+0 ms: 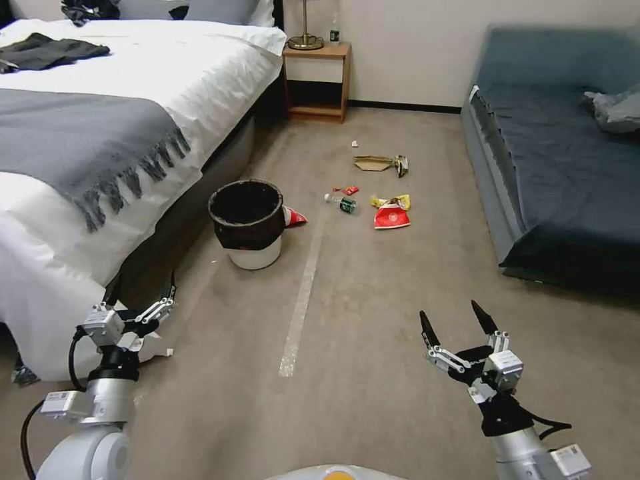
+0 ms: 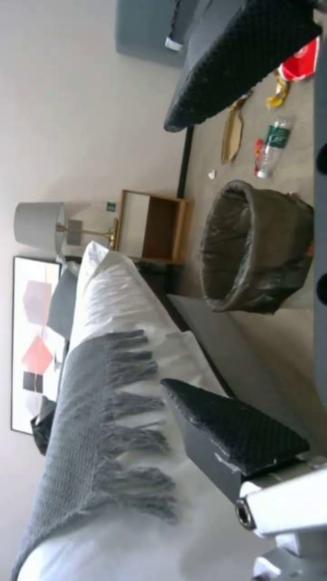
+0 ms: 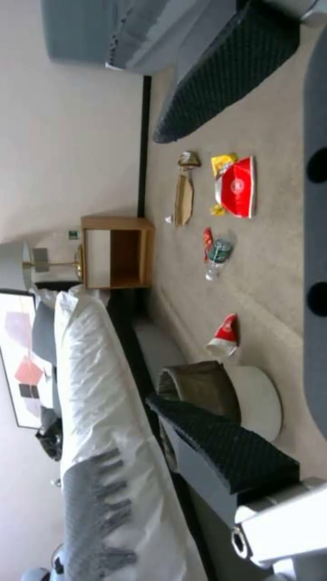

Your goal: Pick up the trash can from the floor.

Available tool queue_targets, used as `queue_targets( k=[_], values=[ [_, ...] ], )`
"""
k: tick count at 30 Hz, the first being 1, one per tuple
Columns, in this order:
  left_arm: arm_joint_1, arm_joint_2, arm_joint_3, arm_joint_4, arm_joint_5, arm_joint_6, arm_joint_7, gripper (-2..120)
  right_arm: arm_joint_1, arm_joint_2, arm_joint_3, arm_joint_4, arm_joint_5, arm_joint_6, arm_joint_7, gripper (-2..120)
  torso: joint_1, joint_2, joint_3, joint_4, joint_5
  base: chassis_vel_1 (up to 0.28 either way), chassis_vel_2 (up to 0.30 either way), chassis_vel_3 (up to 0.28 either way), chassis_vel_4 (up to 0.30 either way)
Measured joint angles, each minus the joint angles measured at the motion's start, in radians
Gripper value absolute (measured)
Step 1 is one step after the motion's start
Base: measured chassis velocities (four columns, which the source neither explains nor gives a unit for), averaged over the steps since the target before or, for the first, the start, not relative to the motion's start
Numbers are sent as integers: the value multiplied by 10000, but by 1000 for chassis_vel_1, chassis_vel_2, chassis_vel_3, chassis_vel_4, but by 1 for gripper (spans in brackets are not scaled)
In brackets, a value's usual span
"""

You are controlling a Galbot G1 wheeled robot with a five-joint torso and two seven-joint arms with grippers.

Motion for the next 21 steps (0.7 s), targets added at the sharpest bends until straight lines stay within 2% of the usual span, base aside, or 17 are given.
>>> queue_targets(
  k=[21],
  values=[
    [-46,-9,-7,47,-8,18,-39,100,-27,13,-28,-2,-78,-54,-216,100,1,0,0,0,0,-91,91,93,-85]
  ],
)
